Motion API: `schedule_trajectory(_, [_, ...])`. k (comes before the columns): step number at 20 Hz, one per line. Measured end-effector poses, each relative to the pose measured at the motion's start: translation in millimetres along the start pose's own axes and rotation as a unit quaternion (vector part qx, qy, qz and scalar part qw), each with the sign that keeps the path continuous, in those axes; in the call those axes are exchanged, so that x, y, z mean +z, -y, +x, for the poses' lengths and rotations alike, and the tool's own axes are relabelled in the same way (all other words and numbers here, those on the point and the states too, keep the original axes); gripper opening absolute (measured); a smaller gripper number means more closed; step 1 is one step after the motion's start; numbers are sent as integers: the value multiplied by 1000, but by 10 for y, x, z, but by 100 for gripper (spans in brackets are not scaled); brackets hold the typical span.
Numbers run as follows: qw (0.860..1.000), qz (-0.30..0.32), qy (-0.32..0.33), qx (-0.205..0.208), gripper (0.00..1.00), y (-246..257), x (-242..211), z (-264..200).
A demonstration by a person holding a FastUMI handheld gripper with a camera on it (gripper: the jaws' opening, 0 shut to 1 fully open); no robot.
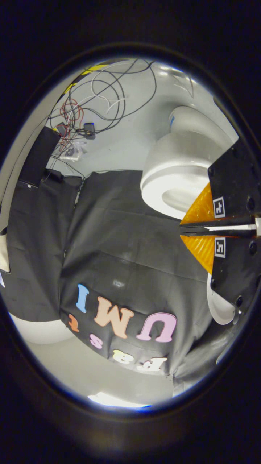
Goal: Open the toilet lid.
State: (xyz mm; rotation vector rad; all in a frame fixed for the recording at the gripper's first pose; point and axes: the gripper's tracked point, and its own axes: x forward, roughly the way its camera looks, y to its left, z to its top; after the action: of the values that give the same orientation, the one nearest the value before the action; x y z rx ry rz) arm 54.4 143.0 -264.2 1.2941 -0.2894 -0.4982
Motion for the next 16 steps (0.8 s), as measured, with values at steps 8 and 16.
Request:
schedule_trajectory(8, [998, -59, 4, 19, 5, -442, -90, 119])
schedule_trajectory(16, [984, -167, -4, 61, 5, -1269, -142, 149])
